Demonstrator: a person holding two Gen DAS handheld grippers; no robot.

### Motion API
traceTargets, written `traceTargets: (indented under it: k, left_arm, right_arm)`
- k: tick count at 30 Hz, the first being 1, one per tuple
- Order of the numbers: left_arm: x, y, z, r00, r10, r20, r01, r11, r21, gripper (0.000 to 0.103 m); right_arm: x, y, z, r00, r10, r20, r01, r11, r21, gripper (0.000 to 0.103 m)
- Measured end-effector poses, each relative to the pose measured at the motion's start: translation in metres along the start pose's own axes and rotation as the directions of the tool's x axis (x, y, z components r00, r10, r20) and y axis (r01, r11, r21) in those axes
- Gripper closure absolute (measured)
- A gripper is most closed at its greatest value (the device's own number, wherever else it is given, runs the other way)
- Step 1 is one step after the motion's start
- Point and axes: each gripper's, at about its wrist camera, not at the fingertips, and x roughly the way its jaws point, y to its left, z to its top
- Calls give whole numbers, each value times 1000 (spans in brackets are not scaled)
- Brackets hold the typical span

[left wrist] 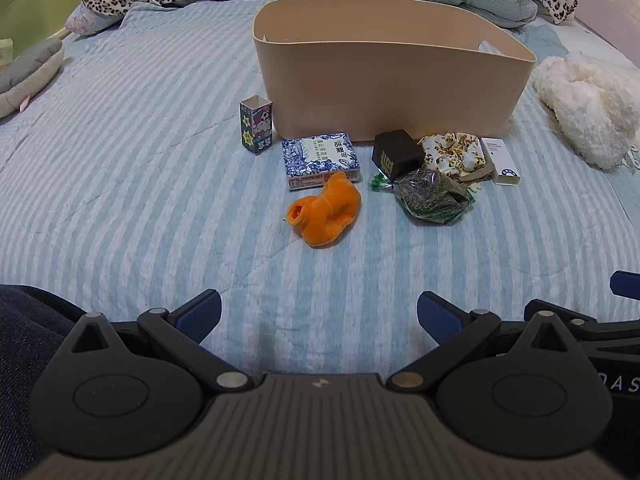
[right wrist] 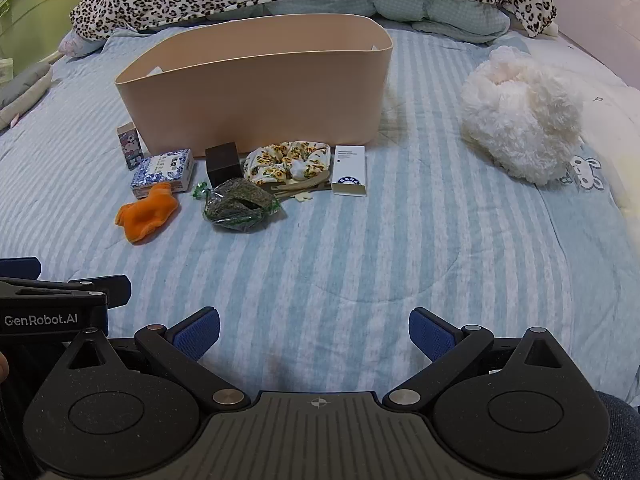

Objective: Organize objects
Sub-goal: 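Move both tools toward the items in front of the beige basket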

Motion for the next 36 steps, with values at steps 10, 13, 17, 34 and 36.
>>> traceTargets:
  k: [10,13,17,34,36]
  left_arm:
    - [2,4,1,1000,2,0,-2,1000,-10,0]
    - [2,5,1,1000,1,0,-1,1000,-9,0]
    - [3,6,1,1000,-2,-5,2,1000,-9,0]
    - [9,8,5,1000,-11,0,11,1000,-16,0]
    - [10,8,7,1000,-11,2,11,1000,-15,0]
  right_arm:
    - [1,1,1,1000,-5,-4,5,1000,-1,1]
    - [2,1,1,1000,-6,-5,6,1000,-2,1]
    - [2,0,2,1000,-8,-8,8,1000,2,1]
    - [4,2,6,1000,-5,-7,5,1000,0,1]
    - [4,2,7,1000,-6,-5,6,1000,-3,1]
